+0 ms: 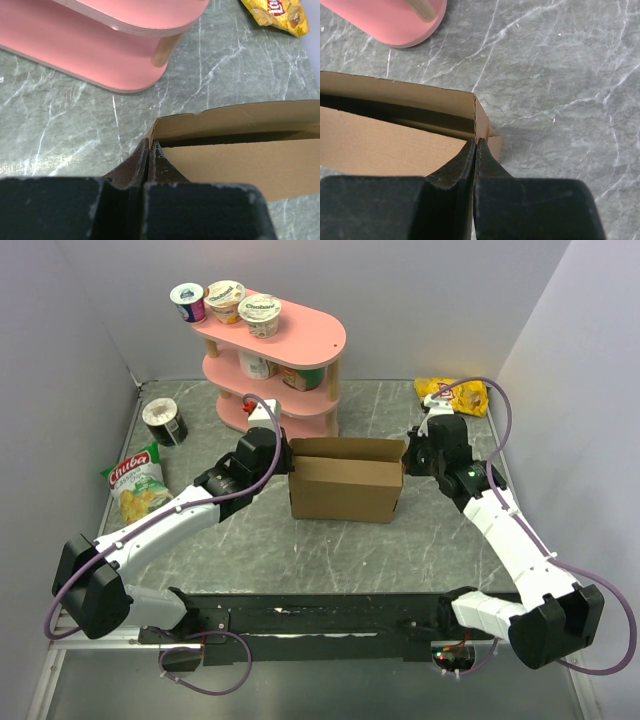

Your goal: Fold the paper box

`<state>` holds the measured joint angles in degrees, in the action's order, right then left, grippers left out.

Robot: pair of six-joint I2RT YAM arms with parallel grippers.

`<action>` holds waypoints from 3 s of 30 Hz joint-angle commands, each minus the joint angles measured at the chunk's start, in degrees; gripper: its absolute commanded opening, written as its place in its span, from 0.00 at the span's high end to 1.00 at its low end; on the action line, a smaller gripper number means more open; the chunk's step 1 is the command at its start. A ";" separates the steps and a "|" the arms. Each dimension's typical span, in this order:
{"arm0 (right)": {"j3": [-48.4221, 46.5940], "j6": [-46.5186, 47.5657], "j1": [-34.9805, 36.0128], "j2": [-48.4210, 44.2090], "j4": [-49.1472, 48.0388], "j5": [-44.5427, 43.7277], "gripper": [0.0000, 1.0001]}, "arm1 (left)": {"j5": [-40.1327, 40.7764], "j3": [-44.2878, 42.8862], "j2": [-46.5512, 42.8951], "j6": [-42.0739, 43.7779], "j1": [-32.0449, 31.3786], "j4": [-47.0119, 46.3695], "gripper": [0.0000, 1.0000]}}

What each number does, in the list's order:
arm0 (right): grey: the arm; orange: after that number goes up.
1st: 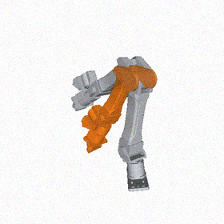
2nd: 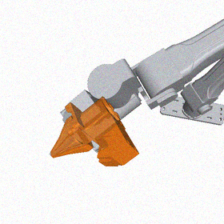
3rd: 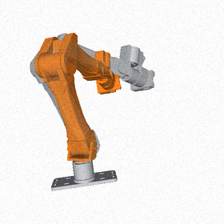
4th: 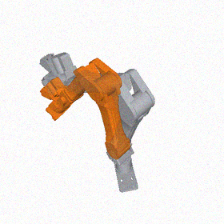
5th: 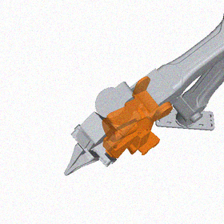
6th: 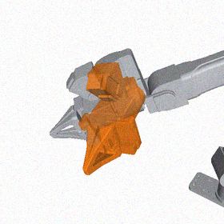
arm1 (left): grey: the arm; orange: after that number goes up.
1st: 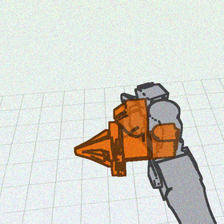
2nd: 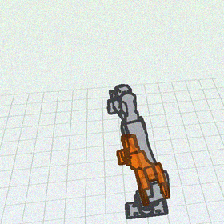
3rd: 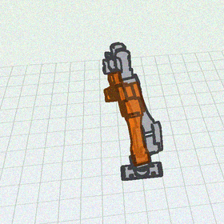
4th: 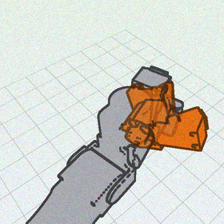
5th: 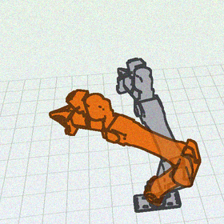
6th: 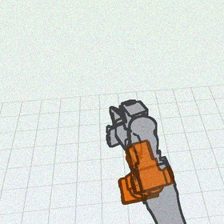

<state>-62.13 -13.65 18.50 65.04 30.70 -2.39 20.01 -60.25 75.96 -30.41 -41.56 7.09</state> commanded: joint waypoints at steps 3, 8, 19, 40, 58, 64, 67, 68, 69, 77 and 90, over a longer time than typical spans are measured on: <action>0.96 -2.70 1.80 -0.96 -4.07 6.17 1.00 | -8.84 1.71 1.99 -6.23 -1.68 2.22 0.99; 1.40 -2.44 1.89 -0.96 -4.33 6.00 1.00 | -9.99 1.80 1.91 -6.94 -1.33 2.66 0.99; 2.27 -1.91 1.89 -1.40 -4.07 5.03 1.00 | -15.70 1.53 0.59 -7.64 2.71 2.84 0.99; 2.63 -1.47 2.85 -1.67 -3.63 3.27 1.00 | -17.47 8.04 1.03 -15.64 3.33 -3.40 0.99; 2.98 -1.64 3.56 -1.75 -4.15 2.57 1.00 | -14.30 18.76 -2.31 -21.35 1.04 -8.94 0.99; 3.24 -1.64 3.73 -2.28 -4.16 1.26 1.00 | -12.37 19.73 -3.28 -20.74 0.78 -7.62 0.99; 3.42 -1.56 3.74 -2.63 -4.07 0.99 1.00 | -11.66 21.48 -4.24 -21.00 0.78 -7.27 0.99; 3.42 -1.38 3.73 -2.72 -3.98 0.99 1.00 | -11.57 22.27 -4.51 -21.00 0.78 -7.27 0.99; 3.33 -1.38 3.73 -2.81 -3.98 0.90 1.00 | -11.57 22.54 -4.86 -21.00 0.78 -7.27 0.99; 3.24 -1.20 3.73 -3.25 -3.72 0.90 1.00 | -13.42 19.65 -4.16 -14.87 0.78 -7.27 0.92; 2.54 -0.85 3.82 -2.81 -3.36 0.72 1.00 | -2.53 13.32 -9.34 -4.57 0.78 3.28 0.27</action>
<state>-59.18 -13.65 21.12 62.39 28.27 -5.32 14.90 -46.02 68.07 -39.86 -40.18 0.93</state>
